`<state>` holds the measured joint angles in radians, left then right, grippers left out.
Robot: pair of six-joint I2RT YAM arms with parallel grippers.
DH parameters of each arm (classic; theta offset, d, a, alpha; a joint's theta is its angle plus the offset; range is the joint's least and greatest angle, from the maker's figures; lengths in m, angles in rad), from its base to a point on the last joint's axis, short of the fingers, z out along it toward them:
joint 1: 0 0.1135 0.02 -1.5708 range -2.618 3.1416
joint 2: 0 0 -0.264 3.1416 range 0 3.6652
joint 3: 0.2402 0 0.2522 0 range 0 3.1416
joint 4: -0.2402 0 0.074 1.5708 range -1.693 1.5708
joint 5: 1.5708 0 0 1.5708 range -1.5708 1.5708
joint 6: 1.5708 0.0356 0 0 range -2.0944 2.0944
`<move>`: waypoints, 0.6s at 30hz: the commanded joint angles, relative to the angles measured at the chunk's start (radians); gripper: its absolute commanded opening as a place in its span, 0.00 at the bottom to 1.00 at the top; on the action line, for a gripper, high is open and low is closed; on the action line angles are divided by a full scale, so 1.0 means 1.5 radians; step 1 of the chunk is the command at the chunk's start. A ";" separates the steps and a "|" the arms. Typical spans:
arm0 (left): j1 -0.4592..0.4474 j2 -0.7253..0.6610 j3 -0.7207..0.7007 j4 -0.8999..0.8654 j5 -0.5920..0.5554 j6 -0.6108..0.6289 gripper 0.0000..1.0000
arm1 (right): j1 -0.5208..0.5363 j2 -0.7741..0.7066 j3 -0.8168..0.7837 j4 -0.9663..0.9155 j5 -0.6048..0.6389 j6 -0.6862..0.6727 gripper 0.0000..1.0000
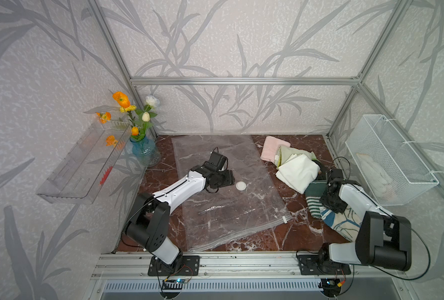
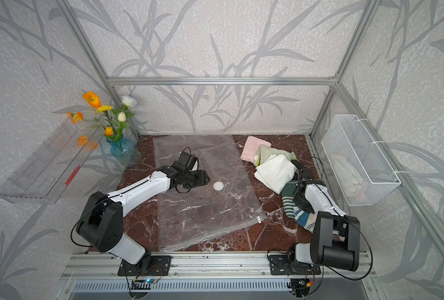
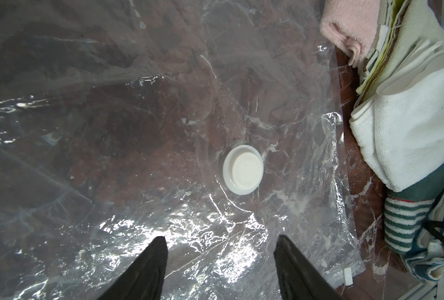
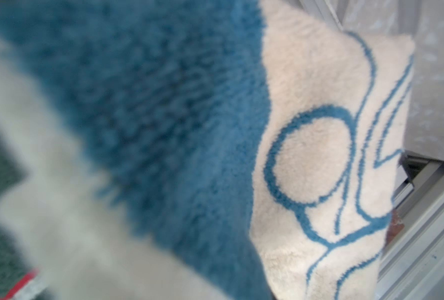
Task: Place the folded towel into the vacuum bag
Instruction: Pick up the towel from the center of the board.
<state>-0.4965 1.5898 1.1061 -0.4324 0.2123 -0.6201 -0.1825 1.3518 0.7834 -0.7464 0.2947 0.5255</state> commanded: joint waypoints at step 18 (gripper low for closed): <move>0.000 0.008 -0.009 0.017 0.007 0.003 0.67 | 0.182 -0.124 0.205 -0.155 0.105 -0.121 0.10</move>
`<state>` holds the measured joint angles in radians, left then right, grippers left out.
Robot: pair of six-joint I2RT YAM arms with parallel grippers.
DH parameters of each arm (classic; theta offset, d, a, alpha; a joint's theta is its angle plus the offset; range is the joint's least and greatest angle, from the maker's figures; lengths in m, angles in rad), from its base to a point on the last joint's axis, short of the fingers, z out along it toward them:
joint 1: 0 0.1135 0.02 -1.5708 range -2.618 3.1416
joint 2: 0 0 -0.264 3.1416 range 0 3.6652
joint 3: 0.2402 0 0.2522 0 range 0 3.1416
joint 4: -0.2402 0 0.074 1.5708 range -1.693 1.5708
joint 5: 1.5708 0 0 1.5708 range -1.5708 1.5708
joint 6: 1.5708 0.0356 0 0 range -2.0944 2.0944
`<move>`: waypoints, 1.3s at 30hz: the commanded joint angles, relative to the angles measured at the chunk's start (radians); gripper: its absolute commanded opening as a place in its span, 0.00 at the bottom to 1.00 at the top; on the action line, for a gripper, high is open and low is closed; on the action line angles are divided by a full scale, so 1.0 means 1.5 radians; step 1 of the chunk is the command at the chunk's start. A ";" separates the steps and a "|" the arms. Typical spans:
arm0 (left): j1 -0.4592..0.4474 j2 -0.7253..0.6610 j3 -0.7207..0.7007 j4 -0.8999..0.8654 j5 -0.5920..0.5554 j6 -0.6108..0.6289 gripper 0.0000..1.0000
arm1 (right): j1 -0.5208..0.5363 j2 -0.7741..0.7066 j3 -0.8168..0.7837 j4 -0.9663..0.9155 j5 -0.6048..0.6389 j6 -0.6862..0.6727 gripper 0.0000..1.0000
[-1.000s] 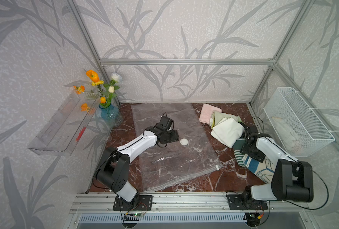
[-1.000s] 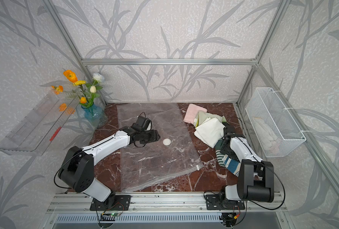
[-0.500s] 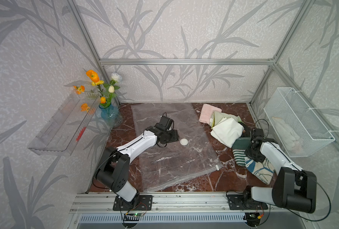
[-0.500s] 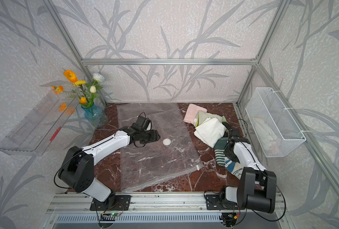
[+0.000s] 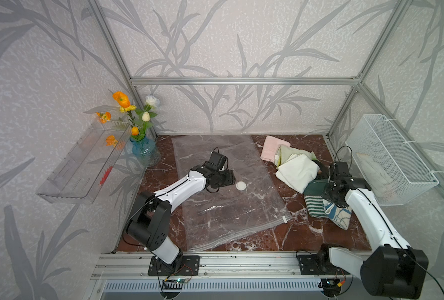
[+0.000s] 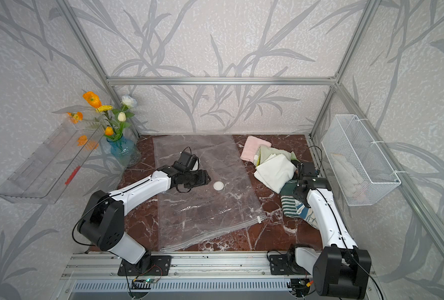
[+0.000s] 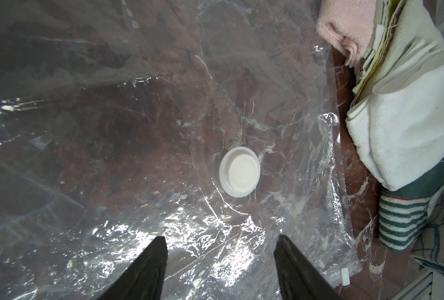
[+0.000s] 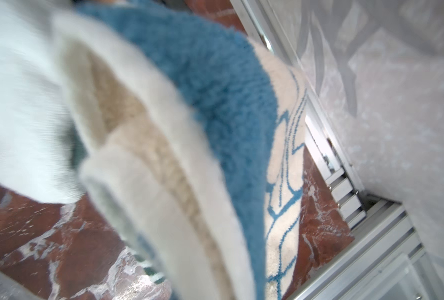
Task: Place the folded towel into the vacuum bag
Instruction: Pick up the towel from the center of the board, then place the towel in the vacuum bag.
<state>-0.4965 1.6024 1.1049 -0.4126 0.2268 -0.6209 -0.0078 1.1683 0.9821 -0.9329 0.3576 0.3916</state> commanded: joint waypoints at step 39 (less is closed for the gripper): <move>0.068 -0.063 -0.031 0.008 0.072 -0.067 0.64 | 0.282 0.462 0.294 0.162 -0.539 -0.095 0.68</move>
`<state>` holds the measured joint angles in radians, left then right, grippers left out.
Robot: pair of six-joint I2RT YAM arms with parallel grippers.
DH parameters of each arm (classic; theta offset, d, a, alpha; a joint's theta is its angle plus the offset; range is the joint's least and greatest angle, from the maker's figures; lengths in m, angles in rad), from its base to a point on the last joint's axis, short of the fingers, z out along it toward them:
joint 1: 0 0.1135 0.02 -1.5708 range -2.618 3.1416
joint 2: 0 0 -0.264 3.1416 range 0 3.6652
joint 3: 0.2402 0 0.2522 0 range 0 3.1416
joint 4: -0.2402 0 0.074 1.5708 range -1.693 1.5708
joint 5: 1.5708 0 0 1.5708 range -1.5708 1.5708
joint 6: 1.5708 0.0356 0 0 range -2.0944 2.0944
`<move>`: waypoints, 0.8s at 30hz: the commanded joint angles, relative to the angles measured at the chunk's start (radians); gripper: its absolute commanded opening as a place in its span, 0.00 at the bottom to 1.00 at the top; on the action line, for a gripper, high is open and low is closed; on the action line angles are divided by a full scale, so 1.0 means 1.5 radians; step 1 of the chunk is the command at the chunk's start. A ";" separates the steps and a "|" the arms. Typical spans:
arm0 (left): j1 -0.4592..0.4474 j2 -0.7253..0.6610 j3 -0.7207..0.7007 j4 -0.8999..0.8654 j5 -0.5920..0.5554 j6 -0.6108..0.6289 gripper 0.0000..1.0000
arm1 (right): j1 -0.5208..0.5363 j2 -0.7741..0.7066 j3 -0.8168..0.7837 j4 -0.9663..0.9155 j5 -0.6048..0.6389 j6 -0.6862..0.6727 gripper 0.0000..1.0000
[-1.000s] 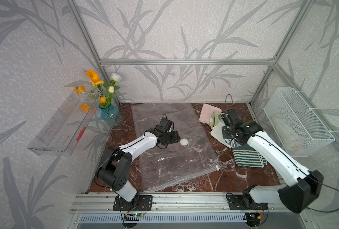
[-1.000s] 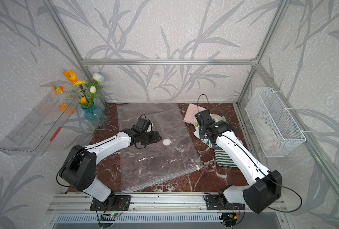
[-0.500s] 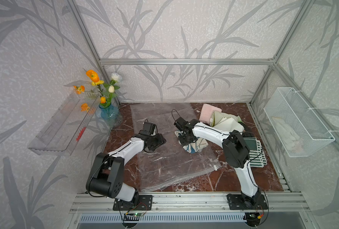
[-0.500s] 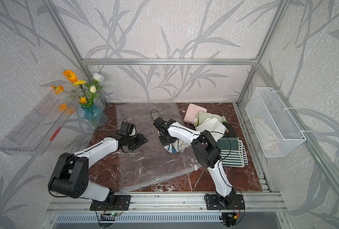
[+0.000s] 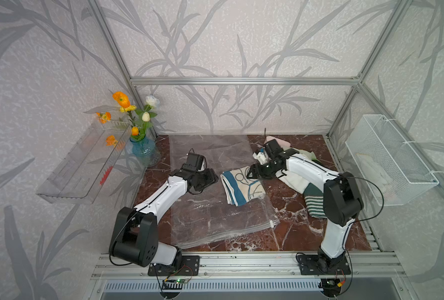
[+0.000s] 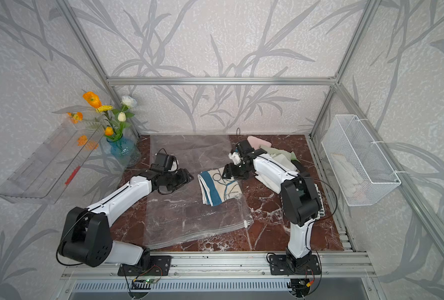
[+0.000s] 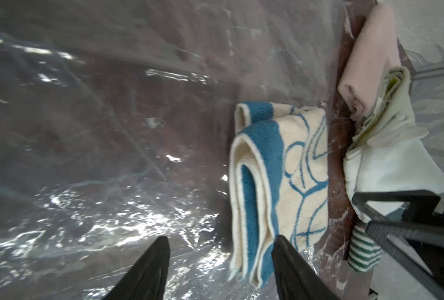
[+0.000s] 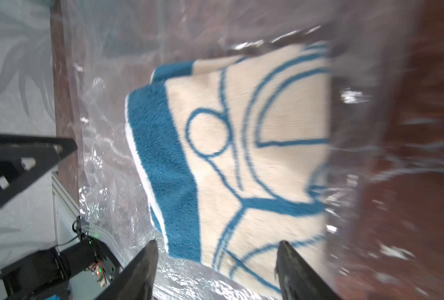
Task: Place the folded towel into the vacuum bag
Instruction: Pick up the towel from the vacuum bag.
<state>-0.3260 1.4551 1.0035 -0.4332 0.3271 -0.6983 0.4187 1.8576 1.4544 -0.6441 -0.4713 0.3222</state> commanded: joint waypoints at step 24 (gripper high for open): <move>-0.084 0.233 0.054 0.117 0.072 -0.032 0.32 | 0.001 0.159 0.058 -0.049 0.005 -0.057 0.21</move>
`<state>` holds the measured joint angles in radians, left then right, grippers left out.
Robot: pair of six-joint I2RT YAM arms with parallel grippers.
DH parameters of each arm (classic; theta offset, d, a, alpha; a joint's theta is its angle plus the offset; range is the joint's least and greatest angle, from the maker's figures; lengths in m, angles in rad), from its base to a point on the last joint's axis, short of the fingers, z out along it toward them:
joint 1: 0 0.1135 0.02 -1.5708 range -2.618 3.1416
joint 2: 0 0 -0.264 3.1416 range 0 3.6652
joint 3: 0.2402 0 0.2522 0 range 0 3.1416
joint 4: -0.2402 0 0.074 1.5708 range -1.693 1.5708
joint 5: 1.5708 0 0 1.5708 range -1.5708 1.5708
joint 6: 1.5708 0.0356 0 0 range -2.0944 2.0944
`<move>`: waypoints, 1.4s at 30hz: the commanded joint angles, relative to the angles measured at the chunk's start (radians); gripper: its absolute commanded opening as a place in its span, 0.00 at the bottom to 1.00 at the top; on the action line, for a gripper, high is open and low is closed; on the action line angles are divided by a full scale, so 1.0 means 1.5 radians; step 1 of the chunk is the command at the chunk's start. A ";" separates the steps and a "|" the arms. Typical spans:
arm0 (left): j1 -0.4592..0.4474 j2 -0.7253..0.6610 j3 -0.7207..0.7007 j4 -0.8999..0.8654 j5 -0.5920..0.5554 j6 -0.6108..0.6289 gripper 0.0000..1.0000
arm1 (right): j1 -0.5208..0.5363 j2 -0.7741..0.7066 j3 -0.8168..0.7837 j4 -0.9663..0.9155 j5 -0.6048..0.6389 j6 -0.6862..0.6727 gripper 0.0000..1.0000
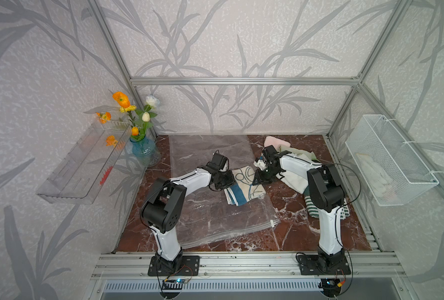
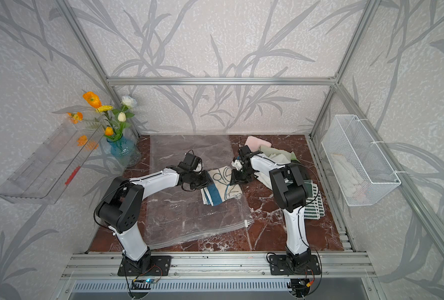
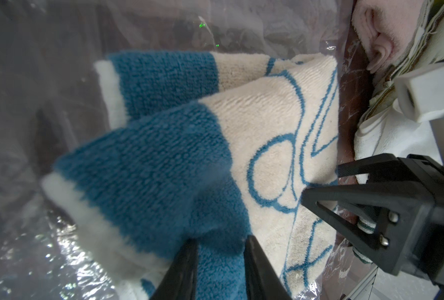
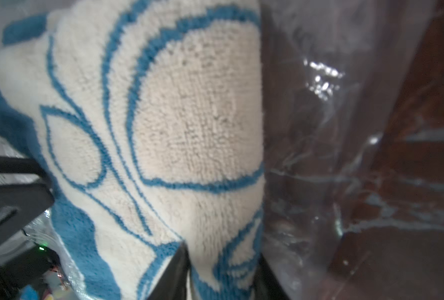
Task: Place the folded towel into the vacuum bag
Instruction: Pick up the towel from the vacuum bag.
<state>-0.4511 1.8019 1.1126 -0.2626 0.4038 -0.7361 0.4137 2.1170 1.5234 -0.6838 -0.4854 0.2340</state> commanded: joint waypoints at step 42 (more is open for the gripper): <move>0.095 -0.161 -0.245 0.106 0.044 -0.051 0.24 | 0.274 0.078 0.110 -0.117 0.420 -0.044 0.86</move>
<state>-0.3164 1.5990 0.7506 0.0097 0.5026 -0.8795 0.8261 2.1250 1.6749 -0.7639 0.1169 0.2016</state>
